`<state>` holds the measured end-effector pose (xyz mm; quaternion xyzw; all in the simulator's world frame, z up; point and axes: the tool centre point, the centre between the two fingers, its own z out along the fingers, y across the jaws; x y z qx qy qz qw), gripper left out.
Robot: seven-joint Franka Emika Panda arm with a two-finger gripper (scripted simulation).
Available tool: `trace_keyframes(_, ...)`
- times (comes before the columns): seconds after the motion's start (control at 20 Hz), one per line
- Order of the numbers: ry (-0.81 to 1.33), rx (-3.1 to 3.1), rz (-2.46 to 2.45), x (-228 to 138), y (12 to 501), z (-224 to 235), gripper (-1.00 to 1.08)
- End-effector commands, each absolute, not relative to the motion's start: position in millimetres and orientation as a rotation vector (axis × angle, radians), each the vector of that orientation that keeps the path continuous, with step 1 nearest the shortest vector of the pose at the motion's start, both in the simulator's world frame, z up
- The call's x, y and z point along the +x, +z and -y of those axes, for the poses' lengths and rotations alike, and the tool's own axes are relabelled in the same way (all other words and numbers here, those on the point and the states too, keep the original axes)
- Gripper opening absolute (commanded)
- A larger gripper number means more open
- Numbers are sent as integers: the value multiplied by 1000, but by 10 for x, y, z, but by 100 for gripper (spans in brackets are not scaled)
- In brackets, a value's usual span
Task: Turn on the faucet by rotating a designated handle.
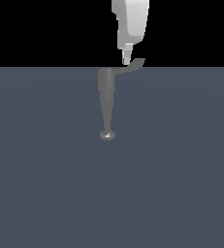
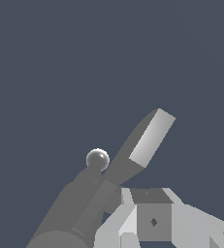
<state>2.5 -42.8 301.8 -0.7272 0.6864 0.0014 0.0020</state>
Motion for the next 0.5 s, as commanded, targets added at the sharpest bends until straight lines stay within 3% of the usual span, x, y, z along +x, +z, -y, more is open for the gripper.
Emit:
trace_keyframes(0.0, 0, -2253, -2188, 77, 3004, 655, -100)
trace_keyframes(0.45, 0, -2243, -2199, 241, 3002, 869, -100)
